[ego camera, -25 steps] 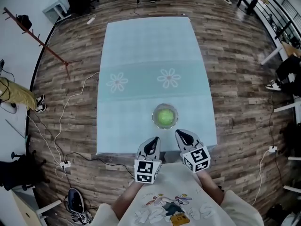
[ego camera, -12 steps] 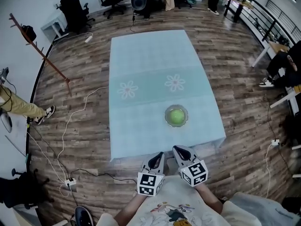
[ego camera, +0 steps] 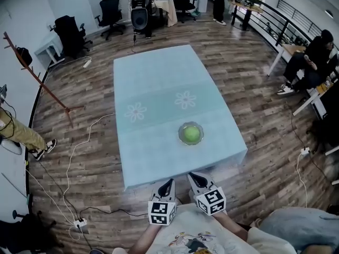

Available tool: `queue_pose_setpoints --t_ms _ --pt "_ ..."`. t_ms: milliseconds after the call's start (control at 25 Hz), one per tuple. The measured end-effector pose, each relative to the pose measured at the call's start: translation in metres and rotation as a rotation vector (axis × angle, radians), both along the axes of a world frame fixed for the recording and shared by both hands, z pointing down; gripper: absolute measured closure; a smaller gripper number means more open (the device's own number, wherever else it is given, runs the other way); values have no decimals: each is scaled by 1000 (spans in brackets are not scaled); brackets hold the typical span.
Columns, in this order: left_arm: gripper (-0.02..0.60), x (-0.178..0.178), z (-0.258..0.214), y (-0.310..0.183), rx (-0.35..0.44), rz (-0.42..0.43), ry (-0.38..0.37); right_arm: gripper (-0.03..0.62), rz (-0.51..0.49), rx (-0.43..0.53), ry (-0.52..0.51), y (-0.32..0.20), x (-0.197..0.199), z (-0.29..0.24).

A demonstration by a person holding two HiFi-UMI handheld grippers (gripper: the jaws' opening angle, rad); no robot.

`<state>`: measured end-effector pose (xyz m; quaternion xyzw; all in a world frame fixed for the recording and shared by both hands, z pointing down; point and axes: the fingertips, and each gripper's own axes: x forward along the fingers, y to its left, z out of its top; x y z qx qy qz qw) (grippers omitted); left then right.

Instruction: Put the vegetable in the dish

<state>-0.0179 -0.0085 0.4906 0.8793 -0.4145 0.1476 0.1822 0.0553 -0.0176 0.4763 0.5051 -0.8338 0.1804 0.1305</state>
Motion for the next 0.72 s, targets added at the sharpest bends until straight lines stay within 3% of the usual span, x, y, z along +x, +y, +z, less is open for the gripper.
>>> queue_pose_setpoints --t_ms 120,480,720 --pt "575 -4 -4 -1 10 -11 14 576 -16 28 49 4 -4 -4" --pt "575 5 -4 11 10 22 6 576 24 8 29 12 11 -1" --pt "575 -7 1 11 -17 -12 15 576 -4 -4 35 16 -1 3"
